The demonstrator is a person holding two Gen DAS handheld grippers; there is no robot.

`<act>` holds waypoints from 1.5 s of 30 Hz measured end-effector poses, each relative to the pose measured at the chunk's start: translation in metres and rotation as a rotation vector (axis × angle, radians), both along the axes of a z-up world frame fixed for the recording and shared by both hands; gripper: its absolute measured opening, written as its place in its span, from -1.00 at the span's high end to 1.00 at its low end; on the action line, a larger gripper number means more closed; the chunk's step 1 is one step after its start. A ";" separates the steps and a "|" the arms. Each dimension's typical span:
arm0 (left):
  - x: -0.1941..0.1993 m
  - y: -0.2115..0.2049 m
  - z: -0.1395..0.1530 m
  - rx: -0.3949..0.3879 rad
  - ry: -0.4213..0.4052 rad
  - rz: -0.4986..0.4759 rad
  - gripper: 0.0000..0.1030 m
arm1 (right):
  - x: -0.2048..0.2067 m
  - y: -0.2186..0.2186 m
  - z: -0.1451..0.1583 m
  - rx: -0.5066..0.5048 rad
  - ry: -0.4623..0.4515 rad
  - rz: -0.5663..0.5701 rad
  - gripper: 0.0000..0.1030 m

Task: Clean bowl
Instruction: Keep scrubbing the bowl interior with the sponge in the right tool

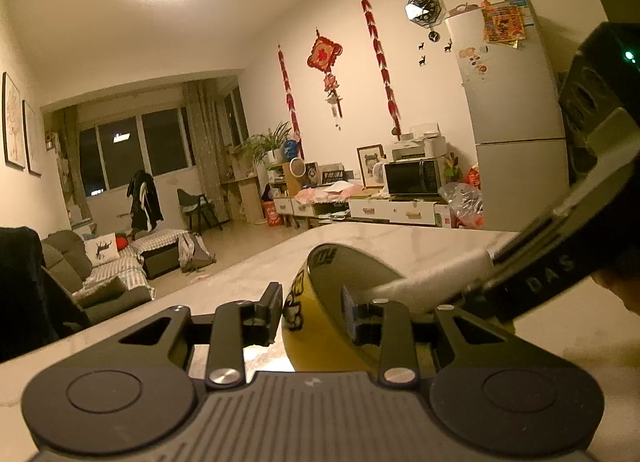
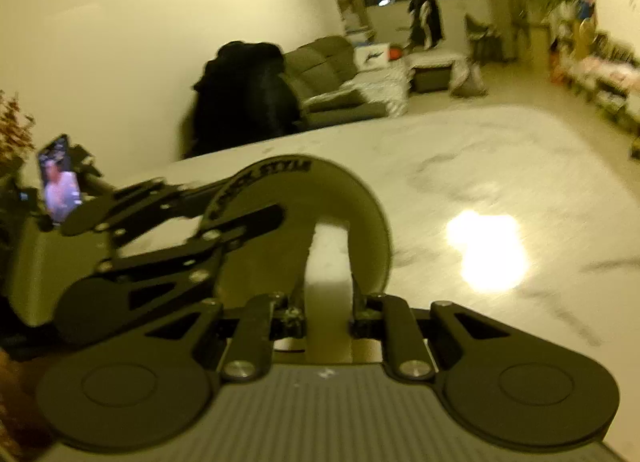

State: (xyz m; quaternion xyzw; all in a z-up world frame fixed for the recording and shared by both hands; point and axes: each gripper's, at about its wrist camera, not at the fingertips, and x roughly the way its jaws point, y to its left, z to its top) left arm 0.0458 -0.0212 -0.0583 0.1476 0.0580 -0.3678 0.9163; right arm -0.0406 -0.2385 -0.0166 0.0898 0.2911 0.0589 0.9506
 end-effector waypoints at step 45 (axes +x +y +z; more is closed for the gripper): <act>-0.001 0.003 0.001 0.000 -0.014 -0.011 0.34 | -0.023 0.005 -0.003 -0.073 -0.016 0.030 0.65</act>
